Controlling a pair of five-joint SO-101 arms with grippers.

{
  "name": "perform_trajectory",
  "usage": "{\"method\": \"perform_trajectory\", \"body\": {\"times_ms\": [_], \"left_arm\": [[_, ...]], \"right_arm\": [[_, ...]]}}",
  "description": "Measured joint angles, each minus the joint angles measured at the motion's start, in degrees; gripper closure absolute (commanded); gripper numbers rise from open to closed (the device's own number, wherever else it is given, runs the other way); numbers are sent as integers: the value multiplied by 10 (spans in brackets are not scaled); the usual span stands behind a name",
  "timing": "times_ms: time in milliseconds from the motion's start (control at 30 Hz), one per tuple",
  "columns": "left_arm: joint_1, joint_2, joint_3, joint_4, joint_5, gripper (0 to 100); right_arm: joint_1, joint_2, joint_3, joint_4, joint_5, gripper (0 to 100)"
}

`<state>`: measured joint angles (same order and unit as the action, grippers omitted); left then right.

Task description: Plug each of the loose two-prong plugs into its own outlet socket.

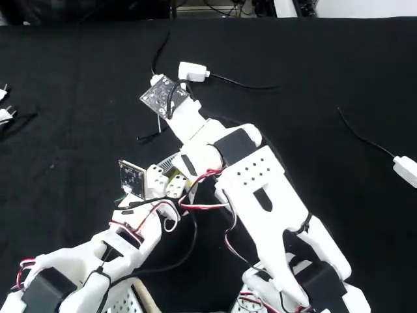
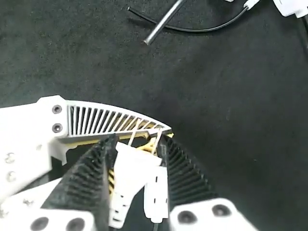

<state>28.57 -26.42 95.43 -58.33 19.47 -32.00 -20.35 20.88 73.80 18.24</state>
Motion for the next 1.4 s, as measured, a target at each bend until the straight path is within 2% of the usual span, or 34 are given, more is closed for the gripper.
{"method": "perform_trajectory", "body": {"times_ms": [200,400,533,700,967,1133,1233,1400], "left_arm": [[1,0,0,0,0,969],[-2,-1,0,40,0,969],[-2,-1,0,42,0,969],[-31,-1,0,14,0,968],[-58,-1,0,-20,0,968],[-58,-1,0,-20,0,968],[-56,-1,0,-19,0,968],[-53,-1,0,4,0,968]], "right_arm": [[3,-23,-4,22,2,986],[85,-89,-4,41,4,986],[99,-100,-4,53,11,986],[98,-104,13,57,59,986],[98,-104,75,57,192,986],[47,-104,110,57,242,986],[-1,-104,113,53,246,986],[-12,-104,113,44,238,986]]}}
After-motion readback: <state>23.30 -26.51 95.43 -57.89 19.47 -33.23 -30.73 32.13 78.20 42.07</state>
